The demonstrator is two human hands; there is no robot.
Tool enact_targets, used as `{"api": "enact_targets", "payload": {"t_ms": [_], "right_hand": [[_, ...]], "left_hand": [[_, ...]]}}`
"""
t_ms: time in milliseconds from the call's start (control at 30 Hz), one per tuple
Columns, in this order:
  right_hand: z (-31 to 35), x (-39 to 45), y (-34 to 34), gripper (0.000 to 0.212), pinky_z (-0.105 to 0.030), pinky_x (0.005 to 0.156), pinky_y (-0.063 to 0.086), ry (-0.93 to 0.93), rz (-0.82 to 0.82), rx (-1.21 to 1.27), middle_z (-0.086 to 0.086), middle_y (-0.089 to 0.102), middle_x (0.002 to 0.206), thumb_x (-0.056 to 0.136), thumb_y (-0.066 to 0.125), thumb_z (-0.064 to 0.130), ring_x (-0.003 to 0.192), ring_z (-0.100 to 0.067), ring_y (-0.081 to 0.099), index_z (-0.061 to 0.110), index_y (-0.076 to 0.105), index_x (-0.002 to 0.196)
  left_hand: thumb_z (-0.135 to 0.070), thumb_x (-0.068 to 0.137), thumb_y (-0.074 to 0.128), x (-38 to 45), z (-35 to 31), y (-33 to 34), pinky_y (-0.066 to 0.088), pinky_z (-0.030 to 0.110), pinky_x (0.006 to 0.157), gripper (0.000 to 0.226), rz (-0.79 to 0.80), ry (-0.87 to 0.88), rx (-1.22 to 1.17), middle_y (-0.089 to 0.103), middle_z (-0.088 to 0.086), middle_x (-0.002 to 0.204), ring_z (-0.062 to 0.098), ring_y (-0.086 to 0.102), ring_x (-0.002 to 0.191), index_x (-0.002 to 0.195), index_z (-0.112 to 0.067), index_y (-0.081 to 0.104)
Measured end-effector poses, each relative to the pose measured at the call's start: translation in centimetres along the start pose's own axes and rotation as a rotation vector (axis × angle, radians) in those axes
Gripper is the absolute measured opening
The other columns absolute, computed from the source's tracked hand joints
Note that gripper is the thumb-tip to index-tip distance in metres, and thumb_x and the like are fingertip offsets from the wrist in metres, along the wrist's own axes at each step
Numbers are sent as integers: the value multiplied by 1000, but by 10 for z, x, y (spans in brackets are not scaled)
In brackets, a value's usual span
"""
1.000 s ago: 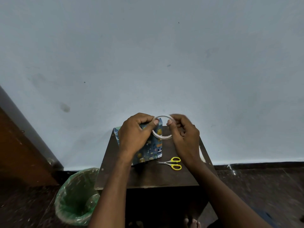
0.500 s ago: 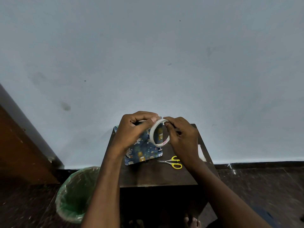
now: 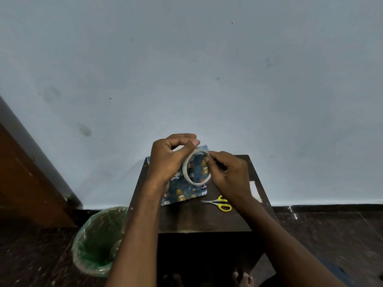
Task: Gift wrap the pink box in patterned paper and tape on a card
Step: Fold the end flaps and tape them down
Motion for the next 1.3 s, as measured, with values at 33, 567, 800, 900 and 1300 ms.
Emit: {"api": "enact_targets", "payload": {"t_ms": [33, 567, 800, 900, 1300], "right_hand": [[-1, -1, 2, 16, -40, 54, 42, 21, 36, 11, -1, 56, 63, 100, 68, 20, 57, -19, 50, 12, 76, 89], [-7, -7, 10, 22, -26, 53, 44, 335, 240, 178, 5, 64, 56, 97, 72, 24, 49, -5, 55, 20, 76, 76], [-20, -6, 5, 35, -38, 66, 56, 400, 518, -54, 1, 70, 65, 79, 47, 42, 63, -18, 65, 18, 70, 68], [-33, -13, 11, 22, -36, 72, 57, 425, 724, -266, 1, 75, 79, 81, 55, 27, 79, -25, 70, 16, 73, 74], [-49, -32, 17, 17, -39, 78, 57, 415, 908, -611, -12, 69, 106, 85, 66, 4, 99, -36, 68, 12, 71, 99]], "left_hand": [[-16, 91, 83, 0, 0, -1, 58, 35, 90, 5, -7, -6, -16, 81, -7, 110, 13, 75, 109, 89, -12, 85], [-8, 85, 86, -5, -8, -13, 55, 44, 107, 31, 177, -34, -33, 82, 13, 95, 16, 74, 117, 114, -15, 79], [-11, 81, 91, -1, 0, -8, 58, 45, 103, 27, 180, -14, 153, 80, 11, 79, 16, 78, 97, 104, -22, 83], [-13, 83, 90, -2, 1, -2, 60, 41, 101, 25, 183, 11, 258, 80, 3, 76, 9, 77, 95, 104, -24, 82], [-19, 84, 88, -3, 5, 5, 63, 44, 92, 21, 141, 42, 405, 79, -1, 74, 11, 79, 81, 102, -29, 83]]}}
Point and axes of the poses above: each hand's wrist, its own x-axis towards the middle knuckle, its own y-axis out of the palm, z = x × y, the point moved 3 cm from there along x, towards the middle knuckle
